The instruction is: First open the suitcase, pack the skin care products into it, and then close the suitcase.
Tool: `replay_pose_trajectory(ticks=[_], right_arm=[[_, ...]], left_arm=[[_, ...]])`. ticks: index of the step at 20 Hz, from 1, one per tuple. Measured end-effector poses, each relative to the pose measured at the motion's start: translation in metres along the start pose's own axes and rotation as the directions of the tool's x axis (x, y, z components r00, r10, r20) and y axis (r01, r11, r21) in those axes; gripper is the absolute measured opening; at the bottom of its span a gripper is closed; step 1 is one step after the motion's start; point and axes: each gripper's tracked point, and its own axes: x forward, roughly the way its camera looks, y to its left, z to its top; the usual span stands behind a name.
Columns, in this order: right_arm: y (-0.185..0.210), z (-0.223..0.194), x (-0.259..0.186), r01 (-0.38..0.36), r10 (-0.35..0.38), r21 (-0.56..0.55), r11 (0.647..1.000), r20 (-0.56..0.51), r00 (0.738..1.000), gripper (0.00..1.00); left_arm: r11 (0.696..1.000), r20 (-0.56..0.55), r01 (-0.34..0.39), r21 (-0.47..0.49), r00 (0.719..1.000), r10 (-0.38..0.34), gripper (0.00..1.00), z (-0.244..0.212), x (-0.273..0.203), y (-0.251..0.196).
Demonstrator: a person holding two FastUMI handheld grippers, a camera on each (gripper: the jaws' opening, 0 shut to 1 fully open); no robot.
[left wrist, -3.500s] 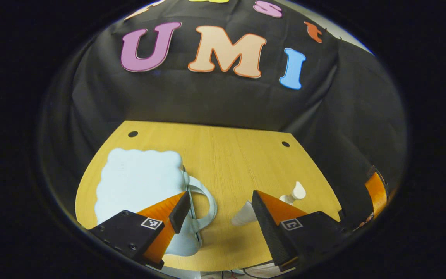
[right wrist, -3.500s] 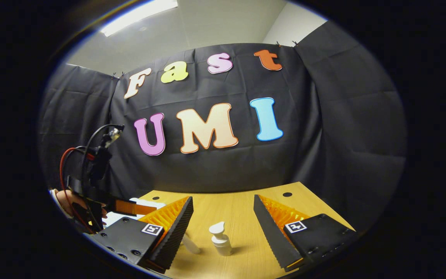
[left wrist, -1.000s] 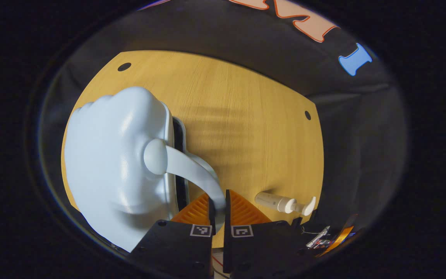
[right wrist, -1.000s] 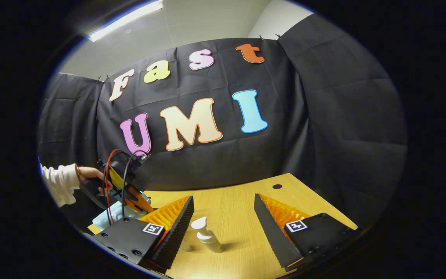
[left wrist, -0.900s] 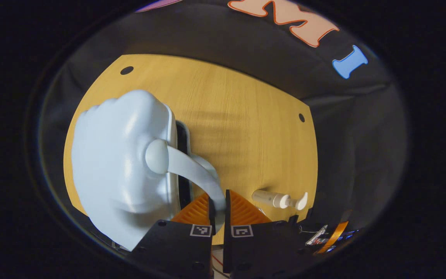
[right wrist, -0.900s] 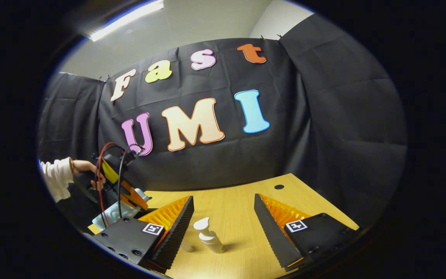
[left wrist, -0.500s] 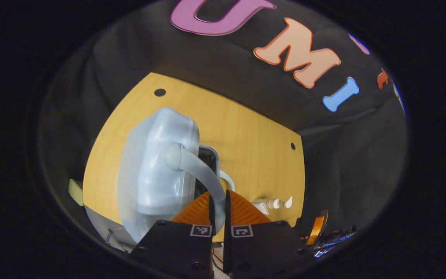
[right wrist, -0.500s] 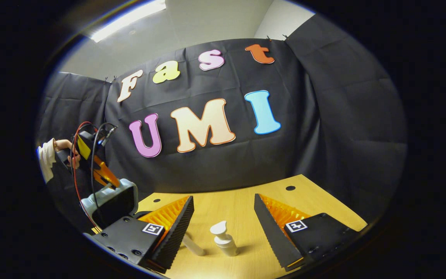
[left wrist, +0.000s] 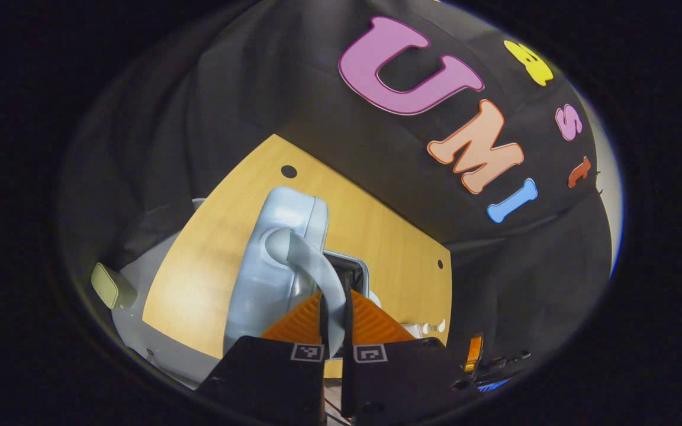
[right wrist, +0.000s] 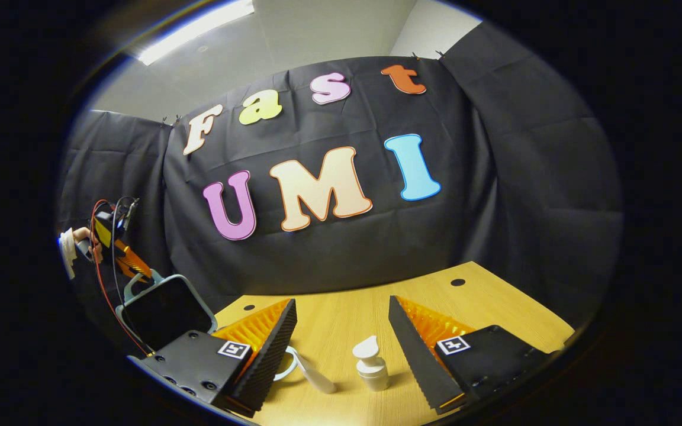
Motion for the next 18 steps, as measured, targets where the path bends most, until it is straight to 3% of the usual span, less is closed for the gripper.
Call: replay_pose_trajectory(ticks=[2, 5, 9, 18], right_arm=[[0.004, -0.002, -0.002, 0.017, -0.017, -0.004, 1.0, 0.0, 1.0, 0.95], [0.011, -0.008, -0.007, 0.035, -0.035, -0.016, 0.999, -0.011, 0.999, 0.98], [0.025, -0.016, -0.011, 0.041, -0.042, -0.039, 0.998, -0.022, 0.999, 0.98], [0.029, -0.023, -0.019, 0.072, -0.078, -0.085, 0.994, -0.064, 0.995, 0.98]], left_arm=[[0.999, 0.028, -0.043, 0.005, 0.999, 0.043, 0.04, 0.01, -0.006, 0.035], [0.989, 0.057, -0.147, 0.026, 0.988, 0.145, 0.04, 0.019, -0.01, 0.097], [0.98, 0.056, -0.196, -0.037, 0.979, 0.198, 0.04, 0.016, -0.007, 0.162], [0.957, -0.011, -0.281, -0.069, 0.96, 0.281, 0.03, -0.034, 0.028, 0.286]])
